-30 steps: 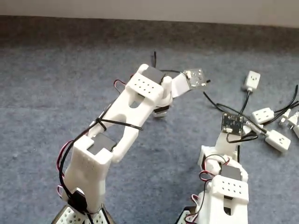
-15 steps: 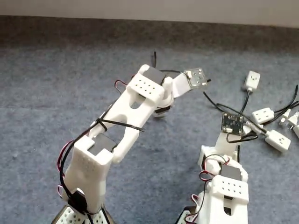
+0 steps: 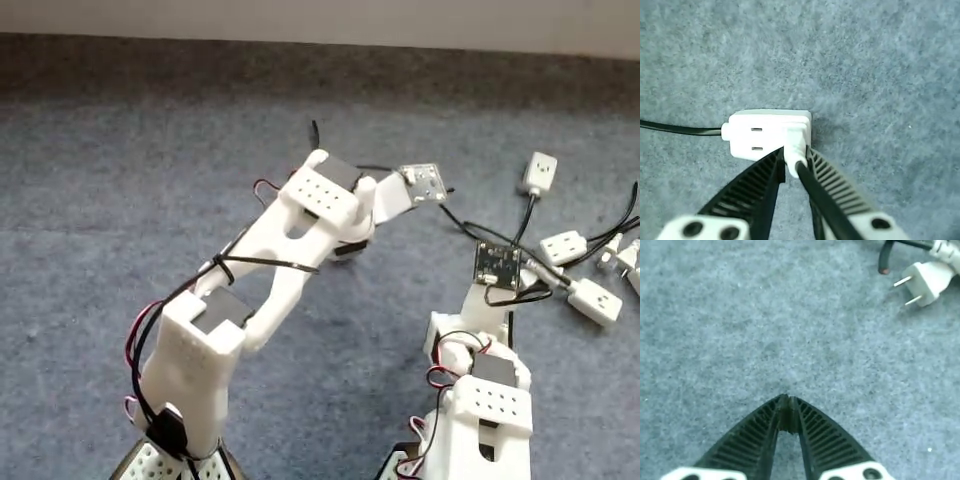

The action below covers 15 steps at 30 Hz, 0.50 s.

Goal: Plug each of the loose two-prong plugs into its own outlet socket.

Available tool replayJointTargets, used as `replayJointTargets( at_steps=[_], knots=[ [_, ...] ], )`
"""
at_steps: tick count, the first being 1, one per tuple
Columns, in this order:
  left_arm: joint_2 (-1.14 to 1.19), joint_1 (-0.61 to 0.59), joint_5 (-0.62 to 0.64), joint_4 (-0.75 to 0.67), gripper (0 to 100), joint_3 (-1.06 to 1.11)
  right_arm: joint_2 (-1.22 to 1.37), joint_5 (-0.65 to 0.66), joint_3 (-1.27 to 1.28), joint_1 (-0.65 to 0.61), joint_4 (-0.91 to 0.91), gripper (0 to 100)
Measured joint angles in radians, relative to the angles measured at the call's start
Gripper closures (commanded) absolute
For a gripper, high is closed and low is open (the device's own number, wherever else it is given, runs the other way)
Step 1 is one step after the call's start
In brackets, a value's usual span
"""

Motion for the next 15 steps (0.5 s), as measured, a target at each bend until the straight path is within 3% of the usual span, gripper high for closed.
replayJointTargets(
  at_steps=[15],
  knots=[
    [-0.018, -0.038, -0.137, -0.066, 99, 0.144, 0.000, -0.005, 0.000, -0.002, 0.000, 99.0]
  ],
)
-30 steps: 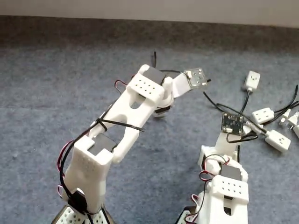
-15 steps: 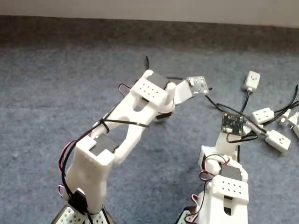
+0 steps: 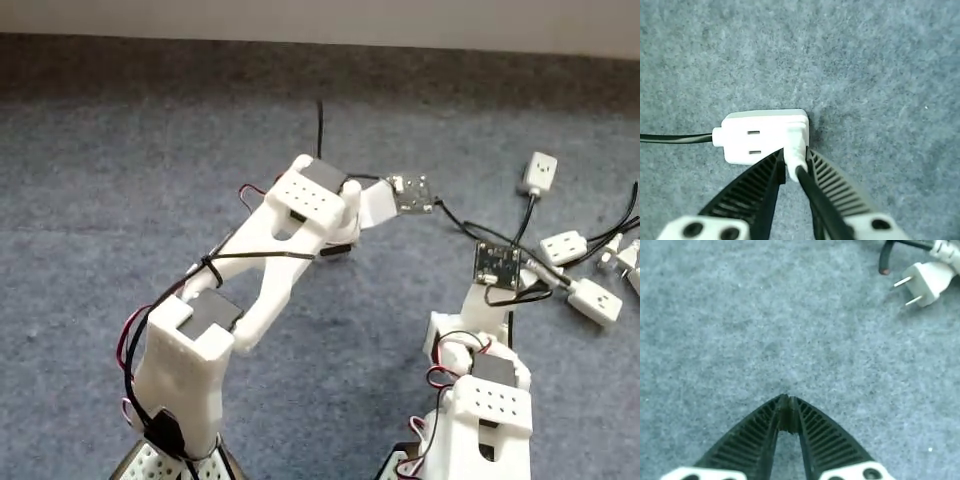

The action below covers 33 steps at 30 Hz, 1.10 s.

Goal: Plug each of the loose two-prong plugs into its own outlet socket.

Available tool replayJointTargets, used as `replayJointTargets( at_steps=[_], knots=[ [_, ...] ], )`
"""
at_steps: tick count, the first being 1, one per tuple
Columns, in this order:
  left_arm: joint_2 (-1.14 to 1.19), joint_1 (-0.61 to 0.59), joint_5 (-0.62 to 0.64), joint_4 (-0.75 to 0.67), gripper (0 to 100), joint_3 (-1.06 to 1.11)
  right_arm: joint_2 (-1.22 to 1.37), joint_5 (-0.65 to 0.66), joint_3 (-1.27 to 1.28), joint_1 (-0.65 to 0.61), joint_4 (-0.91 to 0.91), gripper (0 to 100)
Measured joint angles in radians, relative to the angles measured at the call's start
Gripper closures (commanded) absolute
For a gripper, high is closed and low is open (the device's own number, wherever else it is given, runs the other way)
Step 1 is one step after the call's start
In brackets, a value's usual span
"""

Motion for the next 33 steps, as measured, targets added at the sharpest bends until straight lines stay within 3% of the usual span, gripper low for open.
replayJointTargets(
  at_steps=[3, 6, 9, 15, 18, 24, 27, 33],
  knots=[
    [0.008, -0.002, 0.000, 0.002, 96, -0.025, 0.000, -0.002, 0.000, -0.002, 0.000, 98.6],
    [0.011, -0.002, 0.015, 0.009, 87, -0.078, 0.000, -0.002, 0.000, -0.002, 0.000, 98.5],
    [0.018, -0.002, 0.121, 0.026, 80, -0.157, 0.000, -0.002, 0.000, -0.003, 0.000, 98.5],
    [0.018, -0.009, 0.299, 0.095, 79, -0.400, 0.000, -0.002, 0.000, -0.003, 0.000, 98.2],
    [0.018, -0.005, 0.373, 0.147, 79, -0.552, 0.000, -0.002, 0.000, -0.003, 0.000, 91.8],
    [0.018, -0.017, 0.393, 0.365, 79, -0.947, 0.000, -0.005, 0.000, -0.081, -0.021, 74.8],
    [0.018, -0.060, 0.402, 0.465, 79, -1.163, 0.000, -0.005, 0.000, -0.133, -0.092, 72.7],
    [0.017, -0.262, 0.471, 0.480, 79, -1.376, 0.000, -0.023, 0.000, -0.293, -0.180, 72.5]
  ],
)
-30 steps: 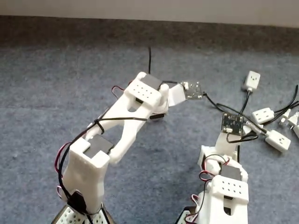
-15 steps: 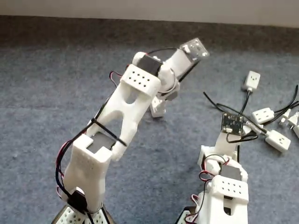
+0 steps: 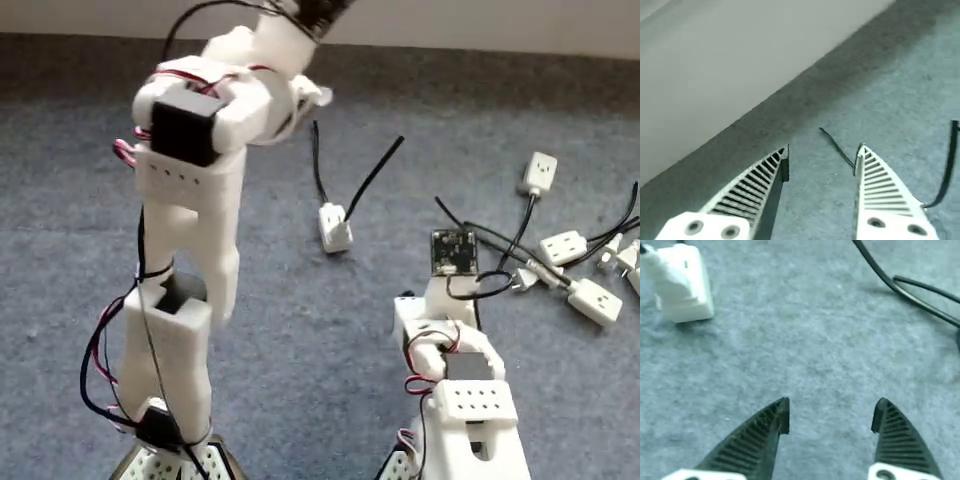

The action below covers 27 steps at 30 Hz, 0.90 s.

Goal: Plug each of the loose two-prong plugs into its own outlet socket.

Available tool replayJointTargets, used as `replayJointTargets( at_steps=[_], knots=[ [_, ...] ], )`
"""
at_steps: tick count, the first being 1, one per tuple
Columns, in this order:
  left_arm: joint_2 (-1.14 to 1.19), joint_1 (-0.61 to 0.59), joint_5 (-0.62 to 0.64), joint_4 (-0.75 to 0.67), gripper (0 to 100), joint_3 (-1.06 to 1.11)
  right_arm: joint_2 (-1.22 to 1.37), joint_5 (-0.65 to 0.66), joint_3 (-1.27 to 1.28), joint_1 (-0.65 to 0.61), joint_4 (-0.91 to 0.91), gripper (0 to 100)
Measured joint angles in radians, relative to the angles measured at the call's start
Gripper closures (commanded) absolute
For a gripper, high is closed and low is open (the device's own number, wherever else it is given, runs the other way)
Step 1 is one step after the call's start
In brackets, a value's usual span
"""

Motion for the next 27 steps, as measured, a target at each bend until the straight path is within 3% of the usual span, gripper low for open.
replayJointTargets(
  at_steps=[7, 12, 18, 27],
  knots=[
    [0.000, -0.255, 0.143, 0.003, 79, 0.014, 0.000, -0.124, 0.000, -0.224, -0.107, 72.4],
    [0.000, -0.385, 0.169, 0.003, 79, 0.204, 0.000, -0.129, 0.000, -0.270, -0.238, 72.4],
    [0.000, -0.450, 0.169, 0.003, 79, 0.442, 0.140, -0.112, -0.006, -0.275, -0.408, 72.4],
    [0.002, -0.457, 0.169, 0.003, 79, 0.598, 0.749, -0.100, -0.347, -0.275, -0.466, 72.4]
  ],
)
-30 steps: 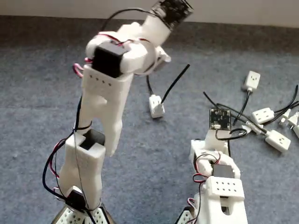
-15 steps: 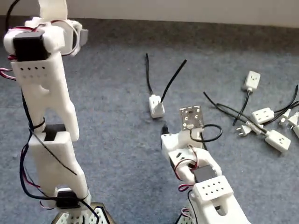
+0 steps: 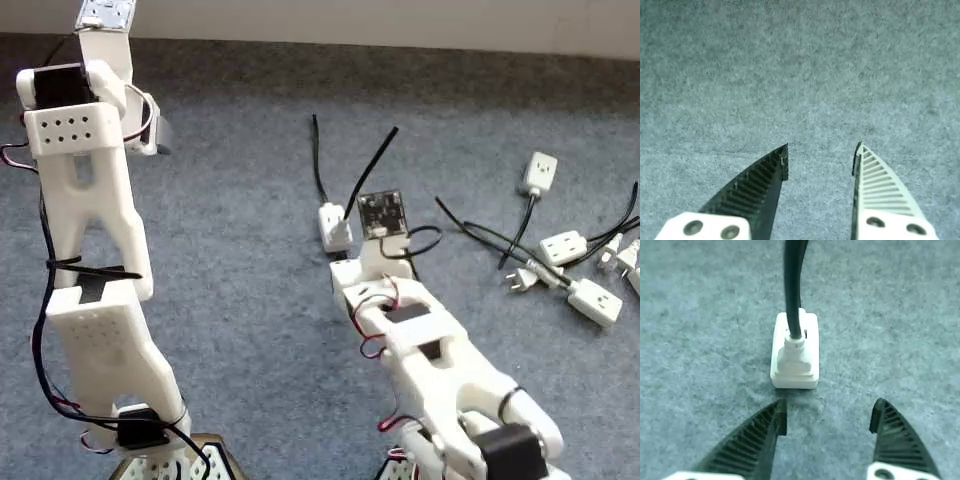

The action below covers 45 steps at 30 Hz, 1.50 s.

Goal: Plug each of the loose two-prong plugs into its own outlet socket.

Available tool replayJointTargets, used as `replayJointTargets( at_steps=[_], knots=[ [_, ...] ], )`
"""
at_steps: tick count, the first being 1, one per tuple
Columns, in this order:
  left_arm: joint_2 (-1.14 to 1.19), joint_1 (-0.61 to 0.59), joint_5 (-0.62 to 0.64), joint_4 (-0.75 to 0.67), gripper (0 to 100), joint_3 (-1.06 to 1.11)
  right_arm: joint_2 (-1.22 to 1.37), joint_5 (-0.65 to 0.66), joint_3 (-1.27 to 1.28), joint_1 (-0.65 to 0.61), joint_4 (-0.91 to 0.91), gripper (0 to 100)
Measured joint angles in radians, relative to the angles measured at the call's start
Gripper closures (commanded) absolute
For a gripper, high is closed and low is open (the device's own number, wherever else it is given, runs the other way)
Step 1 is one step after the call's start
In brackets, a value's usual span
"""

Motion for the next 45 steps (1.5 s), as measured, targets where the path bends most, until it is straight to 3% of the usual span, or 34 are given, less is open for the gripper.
replayJointTargets(
  at_steps=[12, 18, 20, 25, 32, 38, 45],
  knots=[
    [0.000, 0.000, 0.000, -0.026, 79, 0.104, 0.338, 0.000, -0.333, -0.046, 0.023, 72.4],
    [0.000, -0.005, 0.000, -0.031, 79, 0.107, 0.491, -0.015, -0.549, -0.046, 0.212, 73.1],
    [0.000, -0.011, 0.000, -0.031, 79, 0.107, 0.557, -0.054, -0.654, -0.035, 0.304, 77.0],
    [0.000, -0.018, 0.000, -0.031, 79, 0.107, 0.724, -0.123, -0.957, 0.012, 0.554, 99.5],
    [0.000, -0.018, 0.000, -0.031, 79, 0.107, 0.839, -0.124, -1.293, 0.020, 0.681, 96.4],
    [0.000, -0.021, 0.000, -0.031, 79, 0.107, 0.884, 0.025, -1.533, 0.023, 0.681, 96.4],
    [0.000, -0.021, 0.000, -0.031, 79, 0.107, 0.962, 0.064, -1.674, 0.021, 0.783, 96.5]
  ],
)
